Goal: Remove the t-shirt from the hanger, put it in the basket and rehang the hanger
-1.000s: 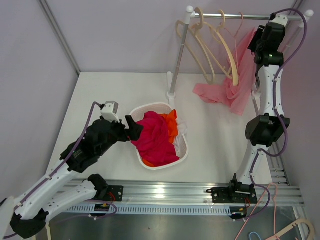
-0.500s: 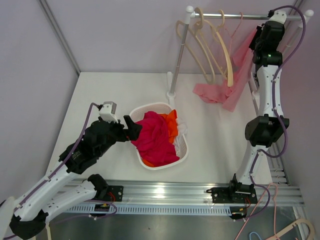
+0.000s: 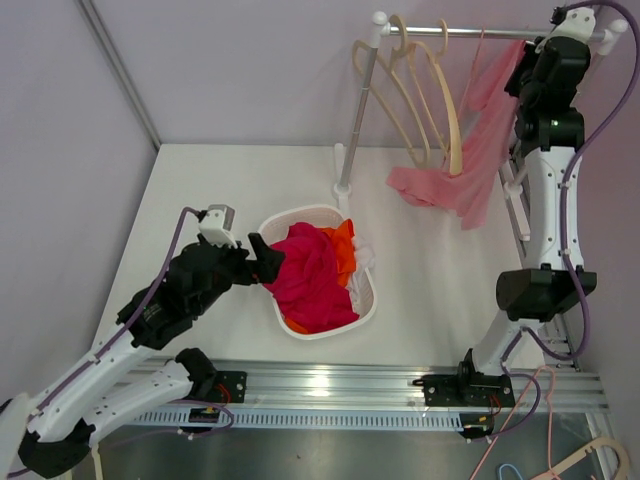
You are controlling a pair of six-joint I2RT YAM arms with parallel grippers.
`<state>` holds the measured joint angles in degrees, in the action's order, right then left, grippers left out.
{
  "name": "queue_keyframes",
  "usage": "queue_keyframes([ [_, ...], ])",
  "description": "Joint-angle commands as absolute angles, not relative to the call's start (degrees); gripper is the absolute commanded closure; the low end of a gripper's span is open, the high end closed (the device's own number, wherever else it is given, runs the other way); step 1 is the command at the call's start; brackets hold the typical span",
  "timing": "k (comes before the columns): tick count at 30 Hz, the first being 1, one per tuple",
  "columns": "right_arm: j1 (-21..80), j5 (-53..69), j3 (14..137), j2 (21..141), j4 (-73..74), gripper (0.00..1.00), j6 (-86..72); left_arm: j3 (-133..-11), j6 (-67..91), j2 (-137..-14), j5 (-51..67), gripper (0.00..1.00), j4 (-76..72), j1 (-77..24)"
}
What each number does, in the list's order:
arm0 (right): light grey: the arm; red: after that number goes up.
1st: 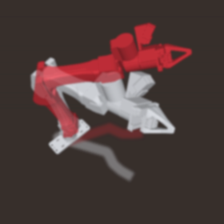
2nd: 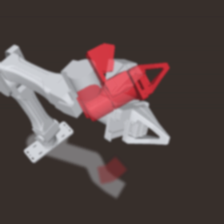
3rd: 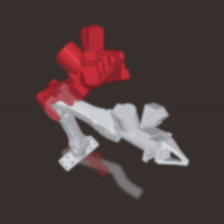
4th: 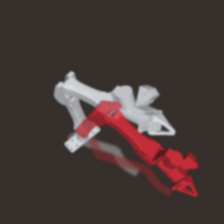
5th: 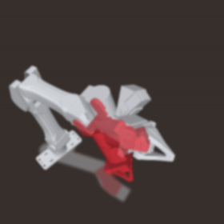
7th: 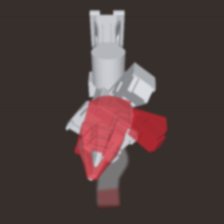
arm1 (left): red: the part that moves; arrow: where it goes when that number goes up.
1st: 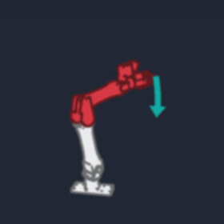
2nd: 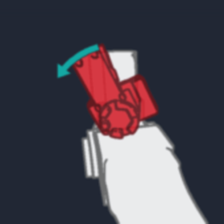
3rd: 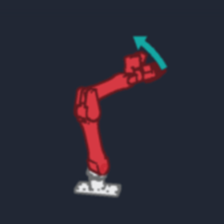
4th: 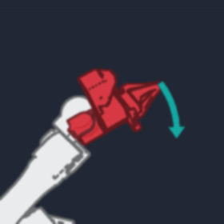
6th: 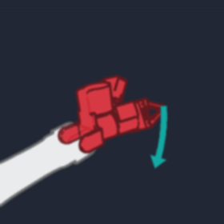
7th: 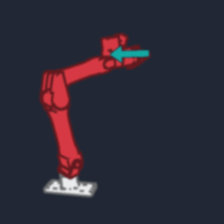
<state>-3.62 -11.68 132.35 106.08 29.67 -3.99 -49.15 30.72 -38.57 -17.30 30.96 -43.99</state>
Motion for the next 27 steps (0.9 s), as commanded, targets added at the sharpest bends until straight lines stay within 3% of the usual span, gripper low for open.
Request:
queue_keyframes([
  [1,-1.3,-14.0,124.4,96.0,26.8,1.00,-5.9,-50.8,27.9,-38.2,-17.6,0.01,28.7,-47.5],
  [4,-1.1,-14.3,113.4,87.3,23.9,1.00,-7.5,-52.0,26.4,-38.9,-21.6,0.00,28.7,-53.7],
  [10,-0.5,-17.7,104.7,76.6,31.7,1.00,-13.4,-52.2,20.4,-43.7,-24.5,0.00,19.4,-69.8],
  [18,10.8,-39.0,93.2,63.1,42.3,1.00,-28.1,-55.5,-0.7,-59.2,-33.5,0.00,-4.0,-92.8],
  [27,13.7,-39.2,92.6,57.3,53.9,1.00,-34.9,-55.9,-5.1,-69.0,-22.0,0.01,-26.1,-97.3],
])
